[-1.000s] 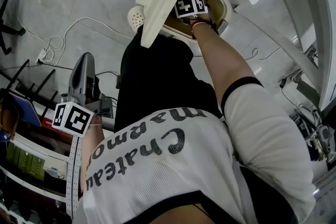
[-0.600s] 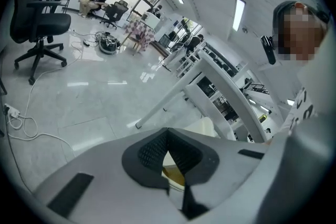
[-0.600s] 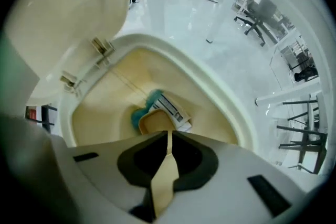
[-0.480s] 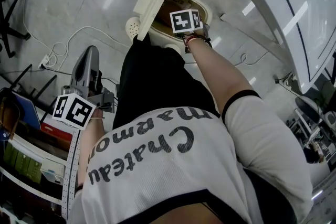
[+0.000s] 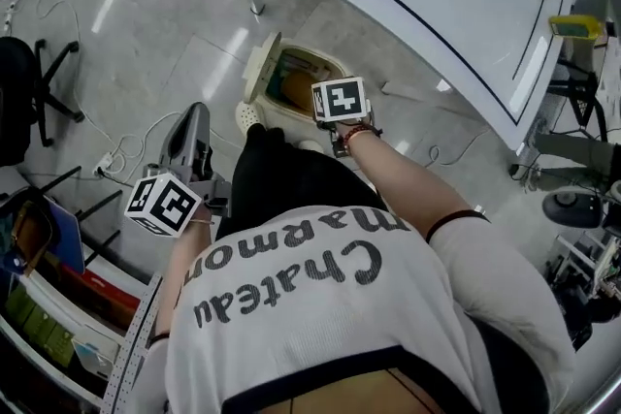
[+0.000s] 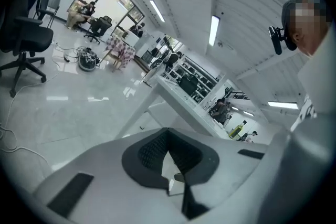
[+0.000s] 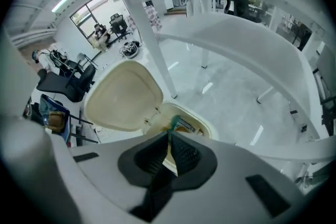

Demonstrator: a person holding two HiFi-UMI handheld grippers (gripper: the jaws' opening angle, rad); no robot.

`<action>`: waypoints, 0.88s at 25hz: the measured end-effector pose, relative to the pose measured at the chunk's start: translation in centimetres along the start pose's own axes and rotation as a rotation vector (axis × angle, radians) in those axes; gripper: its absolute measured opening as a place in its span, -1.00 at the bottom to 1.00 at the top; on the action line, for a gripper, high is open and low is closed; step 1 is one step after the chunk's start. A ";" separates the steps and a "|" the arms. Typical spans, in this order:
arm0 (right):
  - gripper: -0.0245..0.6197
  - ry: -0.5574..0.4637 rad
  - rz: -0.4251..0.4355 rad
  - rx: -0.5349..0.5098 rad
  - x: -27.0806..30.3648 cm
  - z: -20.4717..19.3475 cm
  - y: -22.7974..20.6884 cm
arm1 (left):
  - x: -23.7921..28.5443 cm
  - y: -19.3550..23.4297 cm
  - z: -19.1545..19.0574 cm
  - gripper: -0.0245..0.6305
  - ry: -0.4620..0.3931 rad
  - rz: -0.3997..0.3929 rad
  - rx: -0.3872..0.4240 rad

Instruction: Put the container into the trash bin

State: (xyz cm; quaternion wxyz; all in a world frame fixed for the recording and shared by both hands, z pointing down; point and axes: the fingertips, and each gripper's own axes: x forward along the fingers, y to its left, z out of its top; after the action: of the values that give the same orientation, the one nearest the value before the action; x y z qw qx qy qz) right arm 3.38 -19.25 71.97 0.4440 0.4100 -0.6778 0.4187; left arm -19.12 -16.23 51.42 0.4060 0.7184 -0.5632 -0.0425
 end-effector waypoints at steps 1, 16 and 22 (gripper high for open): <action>-0.82 -0.013 0.016 0.004 -1.6 -0.1 0.4 | -0.3 -1.2 0.3 -0.86 -0.010 -0.012 0.004; -0.82 -0.442 0.371 -0.091 -22.6 5.2 7.8 | -4.3 -13.2 4.9 -0.86 -0.187 -0.147 0.088; -0.82 -0.748 0.410 -0.205 -33.2 8.8 8.6 | -6.3 -17.6 7.0 -0.86 -0.271 -0.211 0.140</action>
State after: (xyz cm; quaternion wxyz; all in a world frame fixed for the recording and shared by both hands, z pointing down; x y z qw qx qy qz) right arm 2.08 -18.68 36.62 0.1142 0.3444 -0.8973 0.2515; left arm -11.39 -14.04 33.09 0.2685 0.7878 -0.5358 -0.1421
